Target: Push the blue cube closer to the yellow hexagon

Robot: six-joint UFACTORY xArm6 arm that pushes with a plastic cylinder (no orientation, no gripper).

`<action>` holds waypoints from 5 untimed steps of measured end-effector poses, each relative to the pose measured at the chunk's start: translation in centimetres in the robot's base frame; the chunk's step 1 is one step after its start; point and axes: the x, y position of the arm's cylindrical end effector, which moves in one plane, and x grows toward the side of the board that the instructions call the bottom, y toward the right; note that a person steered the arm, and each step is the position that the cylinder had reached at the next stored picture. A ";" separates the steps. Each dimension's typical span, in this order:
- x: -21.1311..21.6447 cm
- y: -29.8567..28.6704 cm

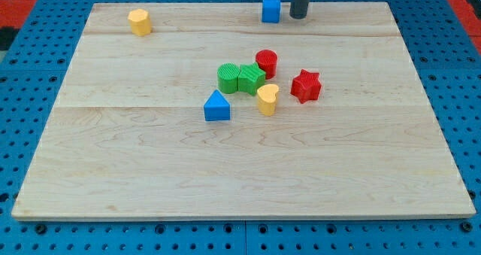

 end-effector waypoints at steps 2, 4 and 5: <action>-2.5 -2.3; -2.4 -6.5; -2.4 -10.0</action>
